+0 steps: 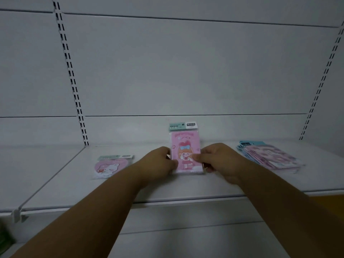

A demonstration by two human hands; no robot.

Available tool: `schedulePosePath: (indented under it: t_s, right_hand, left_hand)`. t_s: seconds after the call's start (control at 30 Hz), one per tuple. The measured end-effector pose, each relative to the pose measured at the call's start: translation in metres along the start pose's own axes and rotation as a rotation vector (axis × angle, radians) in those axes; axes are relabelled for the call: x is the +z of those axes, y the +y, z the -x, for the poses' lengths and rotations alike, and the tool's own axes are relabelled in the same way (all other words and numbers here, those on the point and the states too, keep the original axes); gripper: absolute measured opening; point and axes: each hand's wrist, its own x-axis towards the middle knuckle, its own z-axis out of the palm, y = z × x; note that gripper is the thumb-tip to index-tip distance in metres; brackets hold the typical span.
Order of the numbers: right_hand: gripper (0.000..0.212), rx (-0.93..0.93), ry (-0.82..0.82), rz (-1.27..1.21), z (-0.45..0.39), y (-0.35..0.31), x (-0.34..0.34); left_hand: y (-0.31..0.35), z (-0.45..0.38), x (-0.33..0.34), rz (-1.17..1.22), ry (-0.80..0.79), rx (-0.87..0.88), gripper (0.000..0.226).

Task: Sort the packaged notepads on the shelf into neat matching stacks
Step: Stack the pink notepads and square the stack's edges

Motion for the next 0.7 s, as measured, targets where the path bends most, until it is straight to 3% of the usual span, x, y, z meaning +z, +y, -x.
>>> schedulePosePath:
  t_s: [0.17,0.4,0.57,0.7]
  right_hand:
    - [0.029,0.154,-0.056,0.164,-0.01,-0.01,-0.007]
    - [0.043,0.081,0.034,0.358,-0.013,-0.001,0.002]
    - [0.058,-0.06,0.133,0.506,0.003,0.007,0.007]
    - [0.039,-0.197,0.109,0.696,0.017,0.023,0.004]
  left_hand:
    - [-0.002,-0.016,0.002,-0.18,-0.031,-0.031,0.031]
    - [-0.01,-0.018,0.006,-0.599,-0.01,0.022,0.039]
    - [-0.007,-0.007,0.011,-0.48,0.1,0.05,0.039]
    - [-0.013,0.01,0.011,-0.487,0.194,0.087,0.041]
